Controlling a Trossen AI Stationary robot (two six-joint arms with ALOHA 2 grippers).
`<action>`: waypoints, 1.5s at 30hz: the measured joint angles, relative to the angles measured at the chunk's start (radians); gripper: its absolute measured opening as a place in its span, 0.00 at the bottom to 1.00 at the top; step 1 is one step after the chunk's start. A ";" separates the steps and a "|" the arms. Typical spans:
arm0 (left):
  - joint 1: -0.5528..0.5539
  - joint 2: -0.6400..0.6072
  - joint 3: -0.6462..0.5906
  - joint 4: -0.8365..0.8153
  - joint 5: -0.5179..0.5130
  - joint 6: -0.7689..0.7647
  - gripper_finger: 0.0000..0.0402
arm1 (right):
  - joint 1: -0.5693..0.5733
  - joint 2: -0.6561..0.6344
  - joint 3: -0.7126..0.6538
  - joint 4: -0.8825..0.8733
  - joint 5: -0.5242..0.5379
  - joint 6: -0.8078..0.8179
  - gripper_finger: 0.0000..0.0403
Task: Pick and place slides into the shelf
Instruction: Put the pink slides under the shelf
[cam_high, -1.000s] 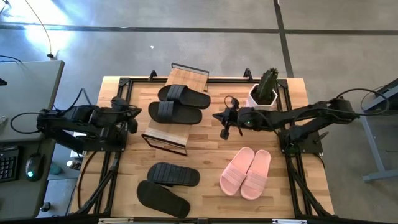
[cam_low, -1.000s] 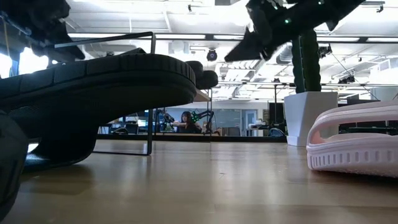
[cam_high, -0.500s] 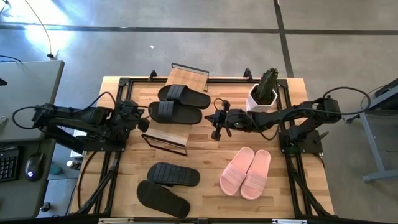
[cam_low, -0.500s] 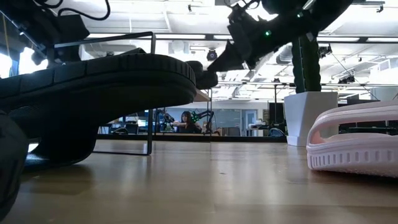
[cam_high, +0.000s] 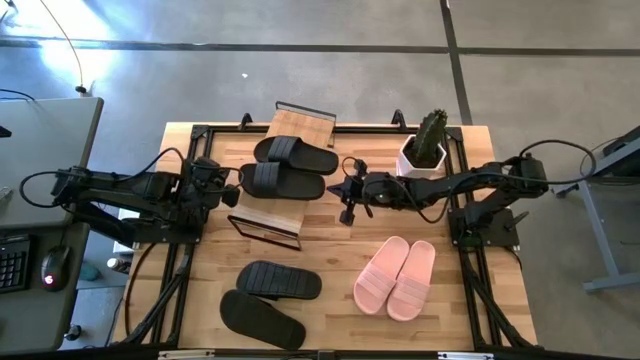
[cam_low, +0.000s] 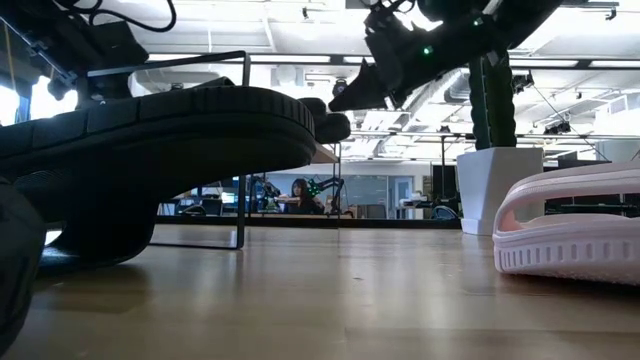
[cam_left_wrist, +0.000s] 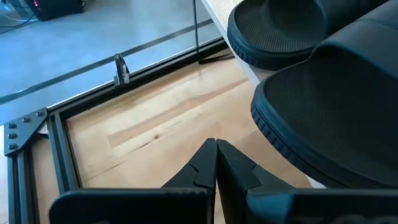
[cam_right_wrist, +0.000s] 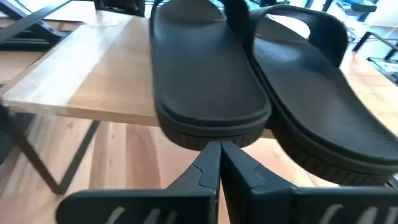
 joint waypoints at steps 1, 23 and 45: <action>0.000 0.000 0.000 0.000 0.000 0.000 0.00 | 0.000 0.004 0.000 0.003 -0.005 -0.001 0.00; 0.000 0.001 0.000 0.001 -0.133 0.004 0.00 | 0.042 0.037 0.000 0.014 -0.046 -0.061 0.00; 0.016 -0.145 0.000 -0.003 -0.225 0.056 0.00 | -0.104 -0.118 0.179 -0.419 0.102 -0.143 0.00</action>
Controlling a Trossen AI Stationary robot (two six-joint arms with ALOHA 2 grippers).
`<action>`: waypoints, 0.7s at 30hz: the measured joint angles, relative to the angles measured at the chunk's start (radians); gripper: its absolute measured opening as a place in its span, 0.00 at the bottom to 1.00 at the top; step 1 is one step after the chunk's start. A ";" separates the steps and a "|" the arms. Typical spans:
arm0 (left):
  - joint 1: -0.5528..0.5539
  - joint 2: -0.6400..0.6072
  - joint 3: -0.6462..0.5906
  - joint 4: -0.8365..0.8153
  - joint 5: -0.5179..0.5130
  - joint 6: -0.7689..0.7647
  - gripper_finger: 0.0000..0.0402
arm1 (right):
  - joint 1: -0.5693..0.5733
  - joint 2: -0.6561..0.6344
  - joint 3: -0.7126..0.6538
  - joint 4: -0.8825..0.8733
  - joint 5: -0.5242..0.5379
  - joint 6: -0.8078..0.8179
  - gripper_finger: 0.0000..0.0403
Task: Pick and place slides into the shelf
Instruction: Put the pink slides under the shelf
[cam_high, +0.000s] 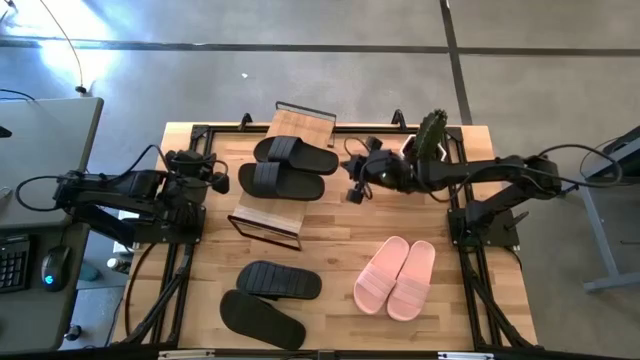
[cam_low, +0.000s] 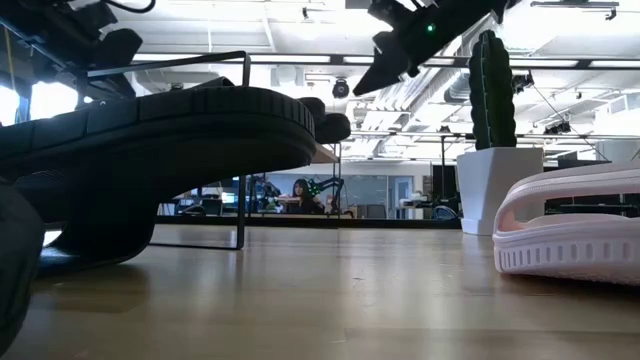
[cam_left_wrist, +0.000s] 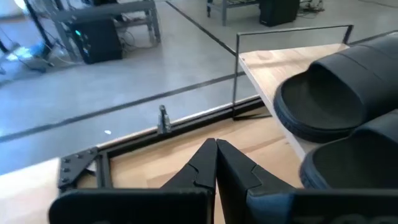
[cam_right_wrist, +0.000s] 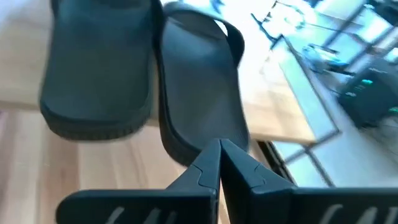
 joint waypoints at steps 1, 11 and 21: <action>0.014 -0.006 0.000 0.000 0.021 0.000 0.00 | -0.021 0.000 0.000 0.015 -0.044 -0.015 0.00; 0.143 -0.007 0.000 0.034 0.218 0.054 0.00 | -0.180 0.006 0.000 0.224 -0.358 -0.418 0.00; 0.166 -0.007 0.000 0.075 0.285 0.061 0.00 | -0.252 0.138 0.152 -0.027 -0.320 -0.320 0.00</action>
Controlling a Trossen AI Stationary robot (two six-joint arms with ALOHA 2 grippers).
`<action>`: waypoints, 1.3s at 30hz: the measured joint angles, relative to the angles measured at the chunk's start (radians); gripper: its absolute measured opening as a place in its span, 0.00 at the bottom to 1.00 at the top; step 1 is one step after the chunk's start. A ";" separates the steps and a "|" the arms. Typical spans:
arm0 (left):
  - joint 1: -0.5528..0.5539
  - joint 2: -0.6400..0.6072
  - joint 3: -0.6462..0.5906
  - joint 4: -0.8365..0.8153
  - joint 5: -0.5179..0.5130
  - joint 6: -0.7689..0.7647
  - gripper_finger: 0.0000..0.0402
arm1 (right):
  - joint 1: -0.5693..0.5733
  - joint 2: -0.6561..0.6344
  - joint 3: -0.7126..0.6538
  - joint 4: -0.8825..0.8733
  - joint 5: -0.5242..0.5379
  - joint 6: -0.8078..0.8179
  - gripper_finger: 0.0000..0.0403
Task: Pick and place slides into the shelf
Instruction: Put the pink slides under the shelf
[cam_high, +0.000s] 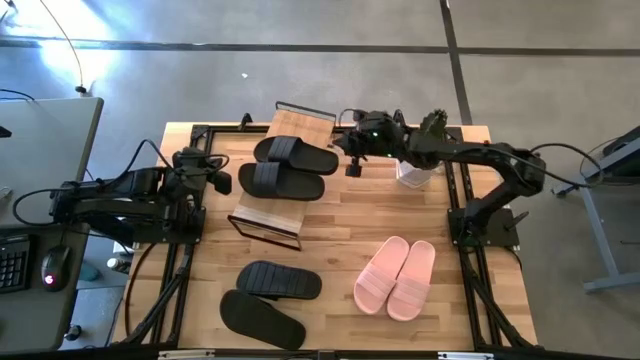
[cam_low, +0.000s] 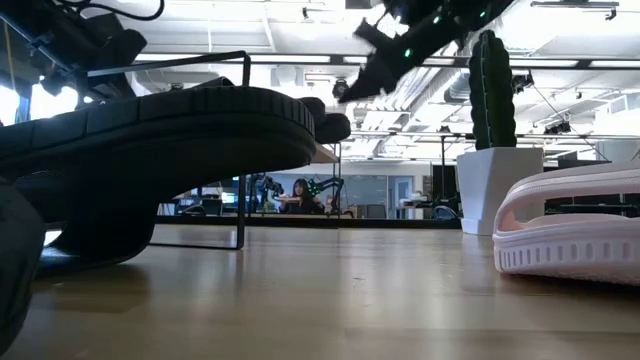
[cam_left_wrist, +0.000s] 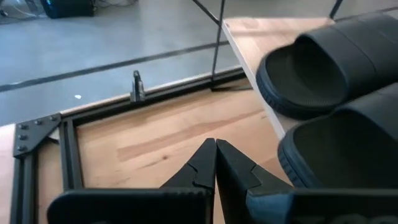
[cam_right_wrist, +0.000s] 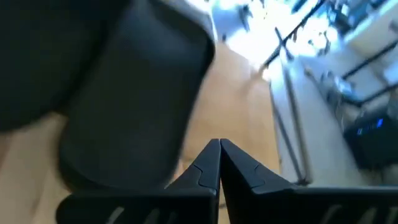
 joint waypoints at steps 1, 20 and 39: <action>0.000 0.000 0.000 0.000 0.006 0.000 0.00 | -0.006 0.019 0.004 -0.014 0.012 0.009 0.00; 0.000 0.002 0.000 0.002 0.056 0.000 0.00 | 0.029 0.037 0.008 -0.120 0.225 0.213 0.00; 0.000 0.002 -0.034 -0.022 0.086 -0.011 0.00 | 0.162 0.016 0.008 -0.173 0.201 0.344 0.00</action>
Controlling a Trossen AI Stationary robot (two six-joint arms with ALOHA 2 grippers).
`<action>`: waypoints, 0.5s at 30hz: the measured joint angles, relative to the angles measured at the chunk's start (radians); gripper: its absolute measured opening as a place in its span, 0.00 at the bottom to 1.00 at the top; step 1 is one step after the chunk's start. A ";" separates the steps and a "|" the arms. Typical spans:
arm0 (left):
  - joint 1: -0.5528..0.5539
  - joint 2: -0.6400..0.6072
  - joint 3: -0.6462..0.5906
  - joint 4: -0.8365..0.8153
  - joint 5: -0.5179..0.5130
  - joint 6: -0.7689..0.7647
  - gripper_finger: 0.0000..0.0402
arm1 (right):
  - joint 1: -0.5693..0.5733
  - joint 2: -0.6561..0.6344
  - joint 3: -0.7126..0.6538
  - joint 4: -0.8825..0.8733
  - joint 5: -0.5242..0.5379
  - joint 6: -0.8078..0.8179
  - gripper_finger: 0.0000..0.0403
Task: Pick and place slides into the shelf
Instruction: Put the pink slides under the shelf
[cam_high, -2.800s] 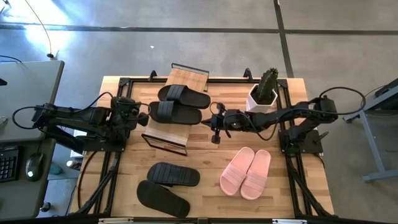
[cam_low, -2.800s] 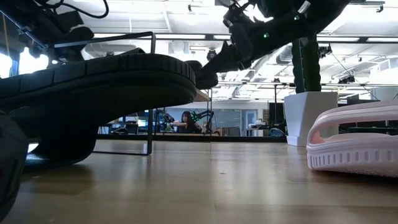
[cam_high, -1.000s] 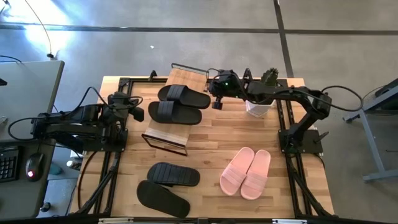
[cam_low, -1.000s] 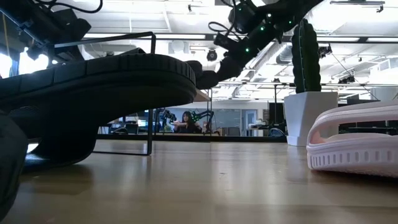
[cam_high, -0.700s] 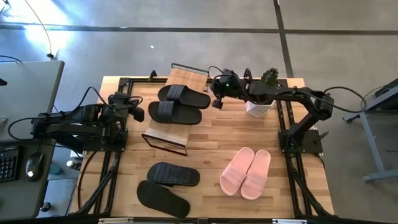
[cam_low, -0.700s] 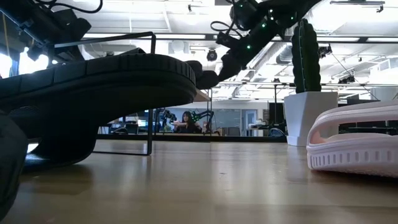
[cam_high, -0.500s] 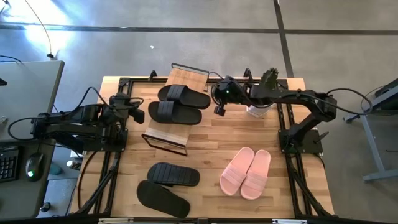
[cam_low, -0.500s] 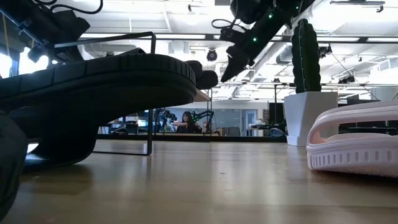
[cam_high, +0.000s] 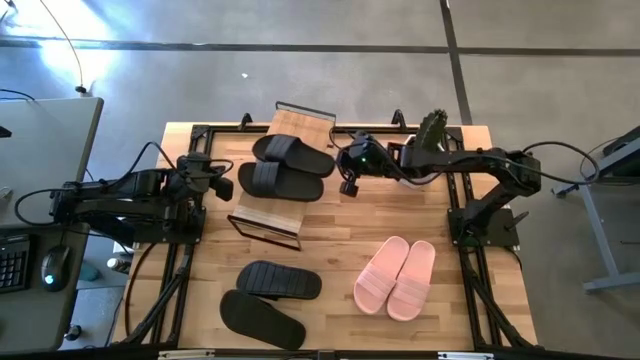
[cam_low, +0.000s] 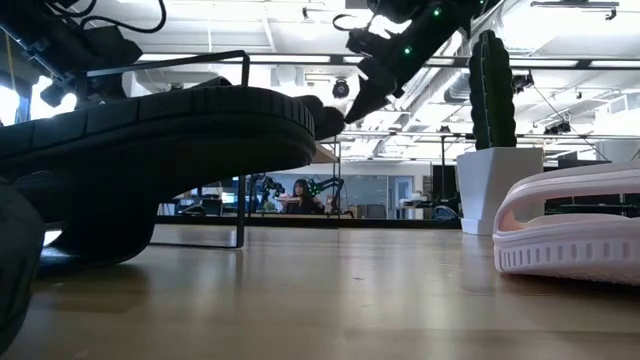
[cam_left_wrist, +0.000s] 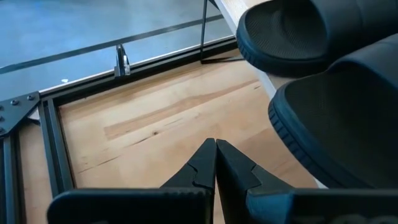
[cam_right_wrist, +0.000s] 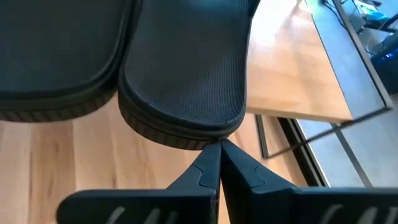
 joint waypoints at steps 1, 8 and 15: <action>0.000 0.000 0.000 0.001 0.000 0.000 0.00 | 0.000 0.000 0.000 0.004 -0.004 0.002 0.00; 0.000 0.000 0.000 0.002 0.000 -0.001 0.00 | -0.012 0.002 0.000 0.026 -0.034 0.001 0.00; 0.000 0.000 0.000 0.005 -0.002 -0.001 0.00 | -0.034 0.041 0.000 0.045 -0.062 -0.002 0.00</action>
